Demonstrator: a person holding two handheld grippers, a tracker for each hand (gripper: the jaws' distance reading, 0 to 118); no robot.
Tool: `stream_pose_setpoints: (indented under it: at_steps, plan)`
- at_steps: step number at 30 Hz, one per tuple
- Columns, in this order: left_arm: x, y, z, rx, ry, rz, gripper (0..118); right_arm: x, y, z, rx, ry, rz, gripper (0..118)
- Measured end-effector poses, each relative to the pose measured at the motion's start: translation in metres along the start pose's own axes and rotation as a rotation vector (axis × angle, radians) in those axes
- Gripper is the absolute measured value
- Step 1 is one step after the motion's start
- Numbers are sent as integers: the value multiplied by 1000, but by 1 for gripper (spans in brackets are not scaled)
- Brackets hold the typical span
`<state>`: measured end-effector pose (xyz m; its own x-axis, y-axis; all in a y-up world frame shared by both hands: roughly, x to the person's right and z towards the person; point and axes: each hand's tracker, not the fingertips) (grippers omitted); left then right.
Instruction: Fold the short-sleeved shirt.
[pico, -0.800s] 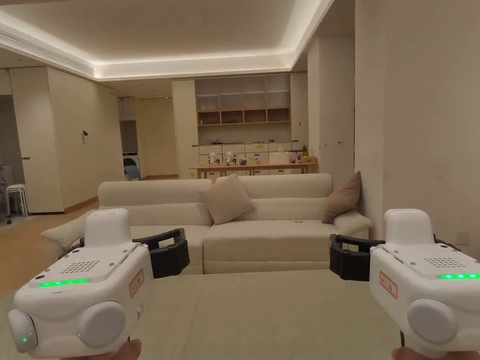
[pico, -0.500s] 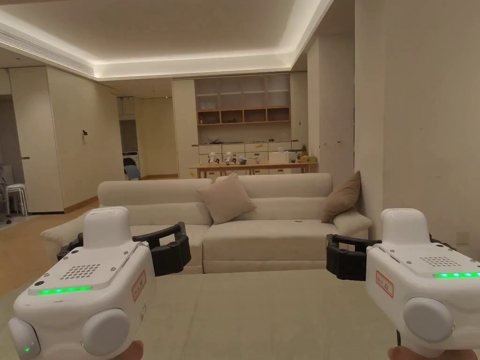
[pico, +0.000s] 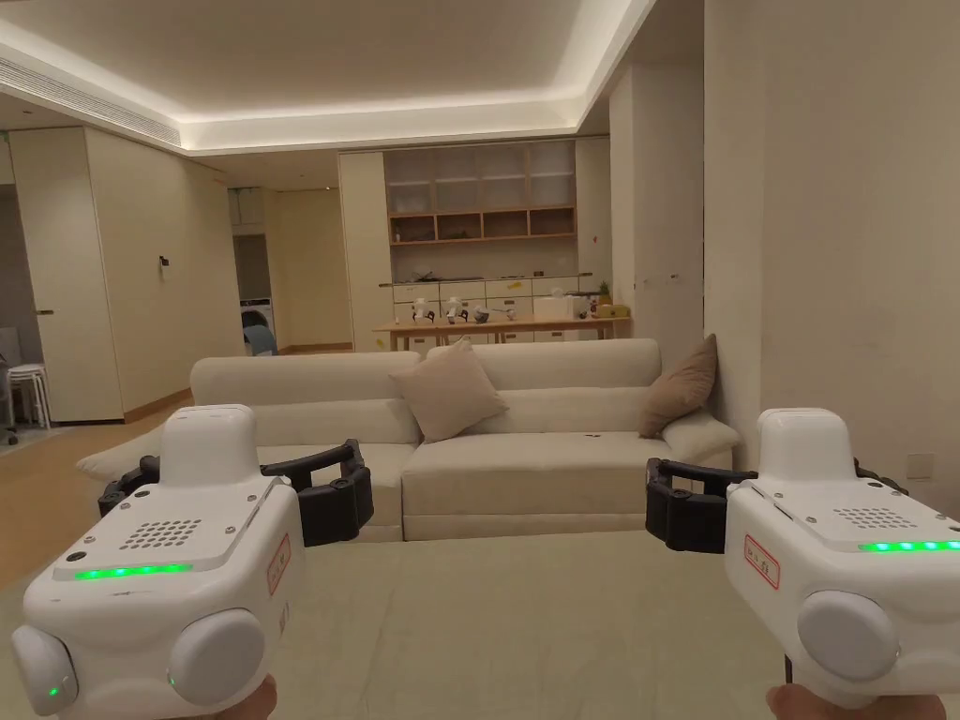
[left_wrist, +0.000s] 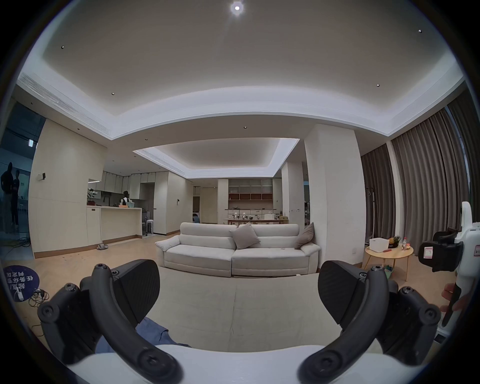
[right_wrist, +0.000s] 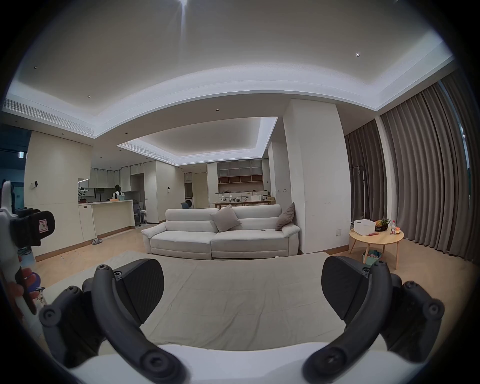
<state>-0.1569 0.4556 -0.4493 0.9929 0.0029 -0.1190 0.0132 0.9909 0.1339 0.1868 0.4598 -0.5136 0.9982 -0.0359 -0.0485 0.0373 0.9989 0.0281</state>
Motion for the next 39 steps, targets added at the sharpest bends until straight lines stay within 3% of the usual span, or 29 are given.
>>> stream_pose_setpoints:
  at_steps: [39]
  plan:
    - [-2,1,2,-21,17,0,117,3,1,3,13,-19,-39,118]
